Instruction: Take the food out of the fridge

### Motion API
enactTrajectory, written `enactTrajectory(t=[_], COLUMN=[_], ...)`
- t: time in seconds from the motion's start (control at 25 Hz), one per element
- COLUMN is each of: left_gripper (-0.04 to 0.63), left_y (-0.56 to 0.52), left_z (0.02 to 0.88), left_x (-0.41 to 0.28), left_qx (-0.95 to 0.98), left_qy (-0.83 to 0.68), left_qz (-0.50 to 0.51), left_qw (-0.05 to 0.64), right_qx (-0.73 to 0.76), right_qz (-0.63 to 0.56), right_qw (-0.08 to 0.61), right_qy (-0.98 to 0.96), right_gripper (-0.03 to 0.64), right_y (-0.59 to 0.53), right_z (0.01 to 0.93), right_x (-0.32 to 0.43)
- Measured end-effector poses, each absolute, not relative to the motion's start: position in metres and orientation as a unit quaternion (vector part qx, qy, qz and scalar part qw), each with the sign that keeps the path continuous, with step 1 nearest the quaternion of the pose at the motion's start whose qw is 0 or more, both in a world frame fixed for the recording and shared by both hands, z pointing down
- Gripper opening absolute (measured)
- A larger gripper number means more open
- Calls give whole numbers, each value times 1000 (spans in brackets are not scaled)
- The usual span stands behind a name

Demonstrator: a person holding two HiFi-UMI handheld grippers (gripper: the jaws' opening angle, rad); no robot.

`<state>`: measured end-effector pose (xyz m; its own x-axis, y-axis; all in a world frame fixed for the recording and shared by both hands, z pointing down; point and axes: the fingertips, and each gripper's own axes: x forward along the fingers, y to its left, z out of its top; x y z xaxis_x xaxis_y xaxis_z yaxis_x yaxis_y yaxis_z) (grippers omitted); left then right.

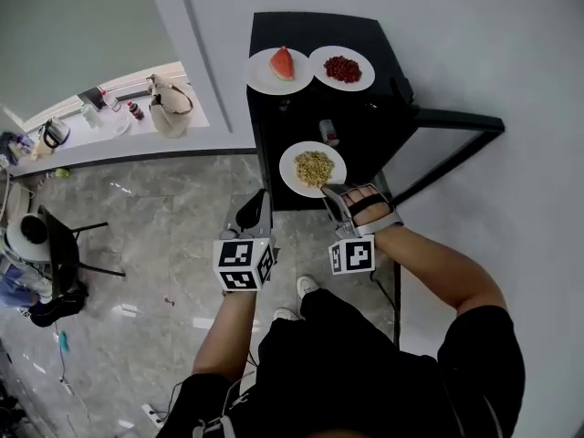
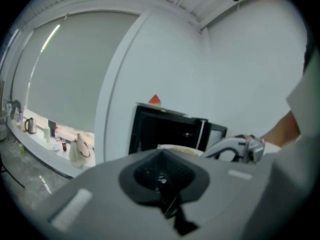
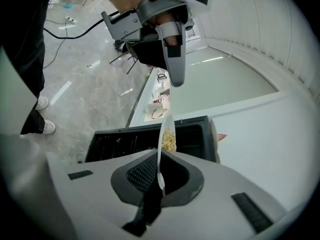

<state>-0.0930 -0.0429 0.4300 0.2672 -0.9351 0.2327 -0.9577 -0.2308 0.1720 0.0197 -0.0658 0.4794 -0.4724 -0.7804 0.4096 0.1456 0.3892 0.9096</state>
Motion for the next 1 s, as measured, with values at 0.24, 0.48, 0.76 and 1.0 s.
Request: enactTrajectory(t=[0.24, 0.48, 0.76, 1.0], left_gripper=[0, -2, 0, 0], left_y=[-34, -32, -34, -37], left_z=[351, 335, 321, 317], left_x=[-85, -66, -50, -46], left_qx=[780, 787, 798, 798], left_qy=[-613, -608, -595, -595], left_qz=[46, 41, 39, 40], left_qw=[118, 99, 86, 86], right_qx=[228, 253, 285, 290], right_qz=[-501, -526, -527, -536], right_qw=[467, 469, 467, 463], right_qy=[-692, -662, -650, -644], right_gripper=[9, 9, 9, 9], right_y=[-48, -60, -71, -76], right_z=[393, 375, 357, 348], right_x=[29, 46, 56, 59])
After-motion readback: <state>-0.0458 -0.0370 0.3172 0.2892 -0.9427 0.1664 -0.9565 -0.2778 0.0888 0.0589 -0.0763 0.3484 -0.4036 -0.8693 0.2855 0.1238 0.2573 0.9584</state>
